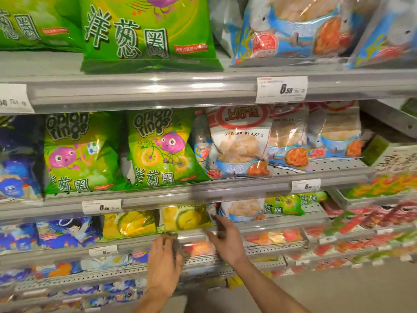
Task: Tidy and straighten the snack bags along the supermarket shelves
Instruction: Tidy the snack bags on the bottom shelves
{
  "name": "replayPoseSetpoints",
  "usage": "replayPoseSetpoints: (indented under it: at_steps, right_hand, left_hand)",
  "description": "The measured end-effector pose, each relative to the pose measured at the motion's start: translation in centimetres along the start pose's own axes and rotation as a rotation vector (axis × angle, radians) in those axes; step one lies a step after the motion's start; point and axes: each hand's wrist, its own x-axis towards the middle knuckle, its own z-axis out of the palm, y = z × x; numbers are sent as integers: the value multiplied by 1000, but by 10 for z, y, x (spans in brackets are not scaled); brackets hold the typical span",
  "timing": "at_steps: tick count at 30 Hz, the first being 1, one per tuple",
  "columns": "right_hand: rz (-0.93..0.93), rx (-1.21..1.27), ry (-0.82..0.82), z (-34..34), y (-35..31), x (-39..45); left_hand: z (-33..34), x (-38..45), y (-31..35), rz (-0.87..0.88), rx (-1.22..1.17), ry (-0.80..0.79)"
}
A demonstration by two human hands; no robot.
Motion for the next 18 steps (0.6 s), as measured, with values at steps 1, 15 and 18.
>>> replayPoseSetpoints:
  at_steps: [1, 15, 18]
  right_hand:
    - [18, 4, 18, -9, 5, -3]
    - [16, -53, 347, -193, 70, 11]
    - [18, -36, 337, -216, 74, 23]
  left_hand:
    - [3, 0, 12, 20, -68, 13]
    - [40, 43, 183, -170, -494, 72]
    - [43, 51, 195, -266, -494, 82]
